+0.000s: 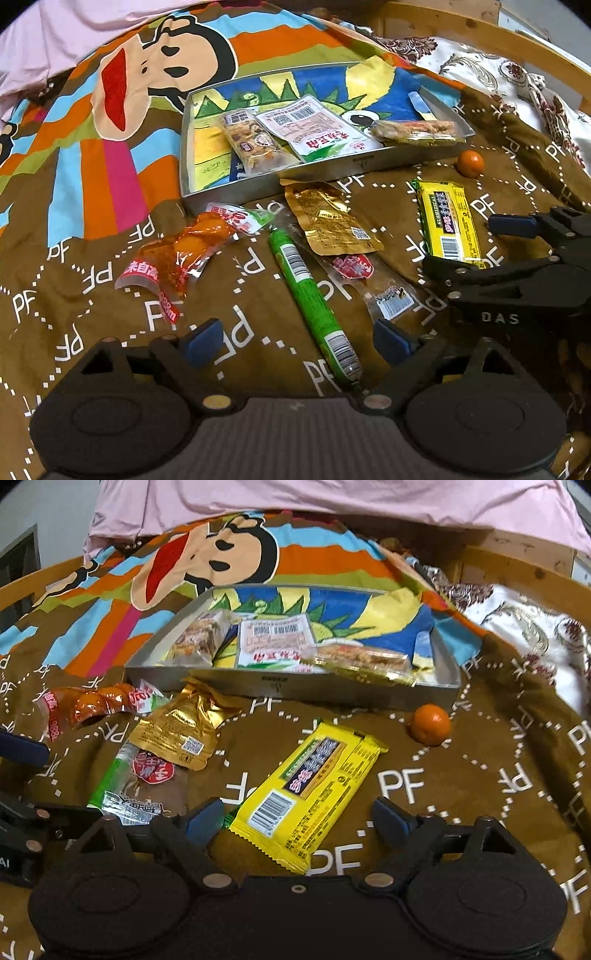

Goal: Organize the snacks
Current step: 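Reach the left tool to the green stick snack while the right tool reaches the yellow wafer bar, then close the left tool on the green stick while the right tool grips the yellow wafer bar, then carry the green stick and yellow bar into the tray and open both tools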

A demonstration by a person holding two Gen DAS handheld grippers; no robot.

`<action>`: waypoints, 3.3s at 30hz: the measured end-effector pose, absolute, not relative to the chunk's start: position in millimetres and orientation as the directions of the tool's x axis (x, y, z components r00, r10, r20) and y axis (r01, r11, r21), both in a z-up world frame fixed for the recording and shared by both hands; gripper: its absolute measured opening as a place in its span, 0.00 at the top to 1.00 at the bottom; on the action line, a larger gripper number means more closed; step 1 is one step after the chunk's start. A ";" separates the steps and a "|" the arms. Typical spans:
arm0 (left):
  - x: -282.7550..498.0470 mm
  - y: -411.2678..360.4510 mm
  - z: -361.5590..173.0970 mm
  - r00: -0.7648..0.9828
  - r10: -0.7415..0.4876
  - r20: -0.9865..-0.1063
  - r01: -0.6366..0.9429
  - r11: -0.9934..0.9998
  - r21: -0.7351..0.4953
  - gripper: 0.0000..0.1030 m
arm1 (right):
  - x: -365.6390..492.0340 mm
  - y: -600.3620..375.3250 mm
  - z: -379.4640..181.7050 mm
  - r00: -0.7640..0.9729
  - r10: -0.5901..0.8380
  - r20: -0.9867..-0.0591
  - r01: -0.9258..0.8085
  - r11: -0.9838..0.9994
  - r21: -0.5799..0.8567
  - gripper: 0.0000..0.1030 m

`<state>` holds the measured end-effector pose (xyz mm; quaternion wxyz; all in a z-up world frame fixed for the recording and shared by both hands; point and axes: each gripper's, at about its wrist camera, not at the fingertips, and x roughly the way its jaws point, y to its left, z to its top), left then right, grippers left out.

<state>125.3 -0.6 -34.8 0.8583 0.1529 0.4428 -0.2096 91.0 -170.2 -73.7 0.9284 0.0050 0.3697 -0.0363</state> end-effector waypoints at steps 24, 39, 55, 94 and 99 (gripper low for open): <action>142.2 15.4 -41.2 0.508 -0.297 -0.808 0.411 0.908 -0.075 0.50 | 94.3 -168.5 -79.5 0.729 -0.081 -0.680 0.078 0.996 -0.036 0.13; 141.1 13.8 -42.4 0.525 -0.261 -0.810 0.401 0.915 -0.035 0.50 | 91.9 -163.7 -82.1 0.733 -0.099 -0.673 0.071 0.995 -0.069 0.12; 147.1 -7.7 -56.5 0.527 -0.251 -0.812 0.461 0.887 0.025 0.61 | 108.9 -151.9 -95.4 0.778 -0.101 -0.620 0.035 0.992 -0.118 0.11; 125.4 18.8 -36.4 0.456 -0.352 -0.817 0.343 0.917 -0.204 0.80 | 52.1 -80.2 -97.0 0.876 -0.178 -0.448 -0.164 0.764 -0.624 0.50; 132.2 18.5 -50.3 0.423 -0.304 -0.854 0.322 0.931 -0.173 0.81 | 52.0 -80.7 -98.2 0.876 -0.167 -0.453 -0.181 0.757 -0.628 0.50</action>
